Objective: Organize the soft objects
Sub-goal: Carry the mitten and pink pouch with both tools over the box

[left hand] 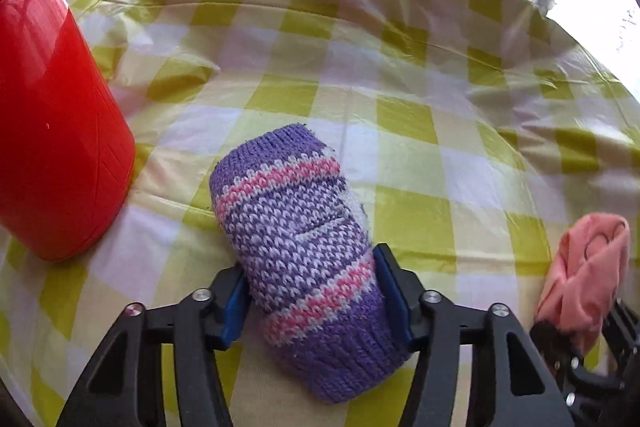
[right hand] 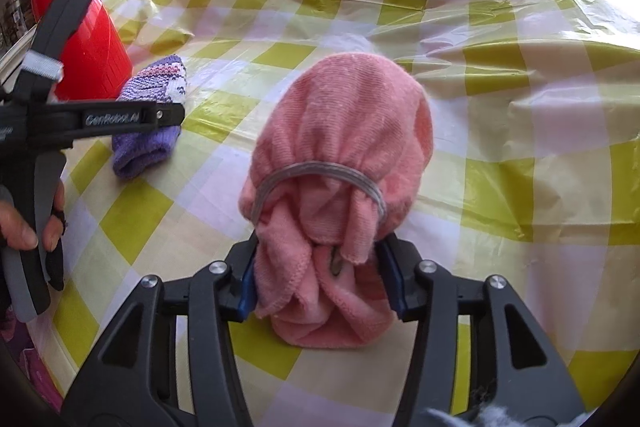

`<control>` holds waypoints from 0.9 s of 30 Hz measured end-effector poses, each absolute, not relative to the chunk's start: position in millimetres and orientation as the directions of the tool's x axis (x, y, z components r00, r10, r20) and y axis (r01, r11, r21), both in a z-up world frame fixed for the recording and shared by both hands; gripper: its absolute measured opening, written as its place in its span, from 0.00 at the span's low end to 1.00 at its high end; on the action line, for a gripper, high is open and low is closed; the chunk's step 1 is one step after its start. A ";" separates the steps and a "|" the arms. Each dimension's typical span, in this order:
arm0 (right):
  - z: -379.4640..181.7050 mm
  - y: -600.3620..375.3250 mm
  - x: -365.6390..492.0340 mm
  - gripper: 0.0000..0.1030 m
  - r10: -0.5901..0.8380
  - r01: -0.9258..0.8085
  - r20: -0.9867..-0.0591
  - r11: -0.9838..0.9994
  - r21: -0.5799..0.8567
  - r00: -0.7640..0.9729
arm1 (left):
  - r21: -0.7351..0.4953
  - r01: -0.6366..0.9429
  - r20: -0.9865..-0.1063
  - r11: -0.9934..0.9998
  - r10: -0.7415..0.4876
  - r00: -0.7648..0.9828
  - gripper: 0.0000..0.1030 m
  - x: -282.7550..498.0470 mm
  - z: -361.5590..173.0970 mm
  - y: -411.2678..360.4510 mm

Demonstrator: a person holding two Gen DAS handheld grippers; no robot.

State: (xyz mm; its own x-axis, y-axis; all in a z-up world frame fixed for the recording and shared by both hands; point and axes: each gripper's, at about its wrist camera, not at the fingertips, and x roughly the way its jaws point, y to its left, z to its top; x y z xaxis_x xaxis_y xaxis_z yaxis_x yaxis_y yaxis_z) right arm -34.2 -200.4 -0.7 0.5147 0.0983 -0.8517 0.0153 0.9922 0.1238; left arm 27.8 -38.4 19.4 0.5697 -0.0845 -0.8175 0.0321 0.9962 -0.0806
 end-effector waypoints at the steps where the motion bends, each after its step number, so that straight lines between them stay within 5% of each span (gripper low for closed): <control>1: -0.6 -202.2 -34.7 0.43 0.097 0.024 -0.851 0.992 0.128 0.516 | -0.078 0.056 -0.812 0.995 -0.096 0.575 0.43 19.6 19.4 -36.1; 17: -0.4 -199.3 -34.4 0.40 0.072 0.036 -0.855 0.994 0.105 0.513 | -0.071 0.118 -0.786 0.991 -0.128 0.605 0.43 2.6 18.5 -30.2; 27: 7.4 -174.4 -64.5 0.39 0.020 0.114 -0.873 0.990 0.086 0.486 | -0.090 0.150 -0.841 0.985 -0.156 0.517 0.43 -51.6 24.1 -8.3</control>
State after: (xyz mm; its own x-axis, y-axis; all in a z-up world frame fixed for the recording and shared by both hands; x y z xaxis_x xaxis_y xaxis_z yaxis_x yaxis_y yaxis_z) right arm -64.5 -174.4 7.4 0.4864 0.0199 -0.8735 0.1140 0.9898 0.0860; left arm -51.6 -8.3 24.1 0.5174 -0.1558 -0.8414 0.1500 0.9846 -0.0901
